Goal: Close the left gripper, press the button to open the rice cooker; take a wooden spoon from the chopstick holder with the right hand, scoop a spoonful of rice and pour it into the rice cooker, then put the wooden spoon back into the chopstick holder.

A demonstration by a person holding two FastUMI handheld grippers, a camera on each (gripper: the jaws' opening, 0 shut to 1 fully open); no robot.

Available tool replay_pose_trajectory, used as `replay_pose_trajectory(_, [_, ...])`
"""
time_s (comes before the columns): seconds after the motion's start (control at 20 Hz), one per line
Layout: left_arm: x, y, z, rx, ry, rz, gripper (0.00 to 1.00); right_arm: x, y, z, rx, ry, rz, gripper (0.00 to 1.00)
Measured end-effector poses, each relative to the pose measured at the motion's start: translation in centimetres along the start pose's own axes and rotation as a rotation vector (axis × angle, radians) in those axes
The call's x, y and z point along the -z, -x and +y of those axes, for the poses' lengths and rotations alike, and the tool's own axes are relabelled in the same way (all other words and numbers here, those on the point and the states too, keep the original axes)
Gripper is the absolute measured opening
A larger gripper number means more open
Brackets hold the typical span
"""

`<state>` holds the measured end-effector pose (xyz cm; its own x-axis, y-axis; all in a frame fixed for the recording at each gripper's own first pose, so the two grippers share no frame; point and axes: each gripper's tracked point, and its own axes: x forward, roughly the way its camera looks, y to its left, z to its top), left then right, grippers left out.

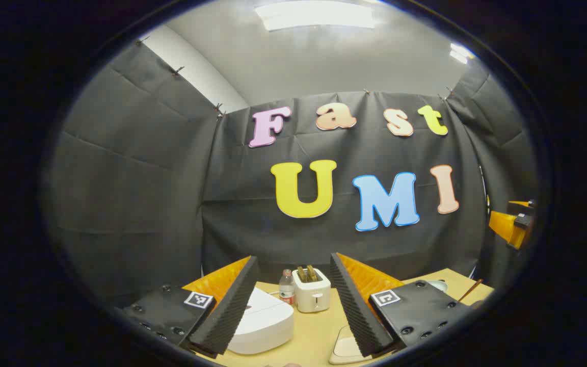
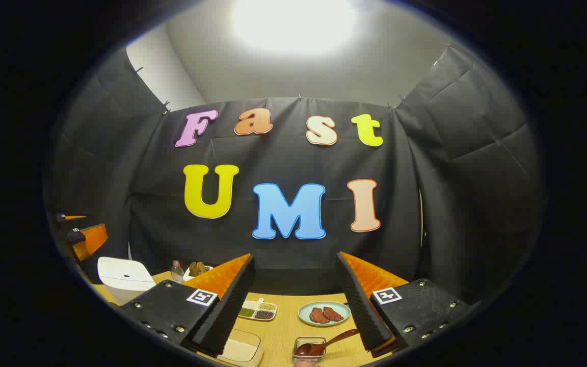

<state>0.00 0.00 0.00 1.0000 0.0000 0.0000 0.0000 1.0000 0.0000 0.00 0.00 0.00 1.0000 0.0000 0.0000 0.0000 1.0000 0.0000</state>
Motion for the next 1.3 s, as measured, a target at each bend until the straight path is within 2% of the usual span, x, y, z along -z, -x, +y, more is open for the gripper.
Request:
replay_pose_trajectory(0.05, [0.0, 0.1, -0.1, 0.003, 0.000, -0.003, 0.99, -0.1, 0.1, 0.0, 0.001, -0.003, -0.006, 0.95])
replay_pose_trajectory(0.25, [0.2, 0.0, -0.5, 0.014, -0.011, 0.004, 0.96, 0.0, 0.3, 0.1, 0.002, -0.009, -0.007, 0.95])
replay_pose_trajectory(0.35, [0.3, -0.2, -0.8, 0.019, -0.003, 0.011, 0.99, -0.1, 0.3, -0.2, 0.006, -0.012, -0.010, 0.95])
replay_pose_trajectory(0.4, [0.2, -0.3, -1.0, 0.023, -0.001, 0.011, 0.96, 0.0, 0.3, -0.2, 0.007, -0.012, -0.011, 0.95])
replay_pose_trajectory(0.6, [0.5, -0.6, -1.4, 0.034, -0.004, 0.020, 0.99, 0.1, 0.3, -0.7, 0.022, -0.016, -0.010, 0.95])
replay_pose_trajectory(0.8, [0.6, -0.7, -1.4, 0.044, 0.011, 0.025, 0.96, 0.3, 0.4, -1.1, 0.032, -0.019, -0.003, 0.95])
replay_pose_trajectory(1.15, [-0.3, -0.5, -0.7, 0.048, -0.003, -0.011, 0.96, 0.3, 0.9, -1.2, 0.039, -0.006, -0.003, 0.95])
replay_pose_trajectory(1.2, [-0.4, -0.5, -0.4, 0.040, -0.007, -0.017, 0.99, 0.4, 1.0, -1.2, 0.038, -0.005, -0.001, 0.95])
replay_pose_trajectory(1.25, [-0.5, -0.3, -0.4, 0.045, -0.007, -0.019, 0.99, 0.4, 1.1, -1.1, 0.036, -0.007, 0.000, 0.95])
replay_pose_trajectory(1.3, [-0.5, -0.4, -0.6, 0.050, -0.004, -0.015, 0.90, 0.5, 1.2, -1.2, 0.035, -0.007, 0.004, 0.95])
